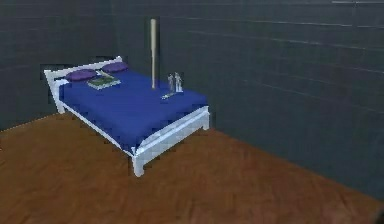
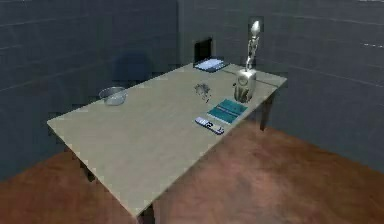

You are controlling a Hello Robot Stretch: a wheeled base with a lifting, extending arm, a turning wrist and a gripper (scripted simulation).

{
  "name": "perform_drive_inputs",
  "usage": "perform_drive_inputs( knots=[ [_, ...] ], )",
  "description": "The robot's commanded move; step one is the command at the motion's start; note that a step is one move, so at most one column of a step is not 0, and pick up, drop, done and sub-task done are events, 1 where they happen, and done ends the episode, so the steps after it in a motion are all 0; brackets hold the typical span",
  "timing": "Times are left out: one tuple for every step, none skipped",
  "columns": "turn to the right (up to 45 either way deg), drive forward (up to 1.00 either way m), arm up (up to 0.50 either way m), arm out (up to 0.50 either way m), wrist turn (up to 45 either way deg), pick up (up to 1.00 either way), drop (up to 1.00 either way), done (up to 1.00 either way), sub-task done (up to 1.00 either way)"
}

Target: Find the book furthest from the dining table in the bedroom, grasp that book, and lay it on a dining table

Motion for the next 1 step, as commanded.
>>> perform_drive_inputs(
  knots=[
    [-42.0, 0.00, 0.00, 0.00, 0.0, 0.00, 0.00, 0.00, 0.00]
  ],
)
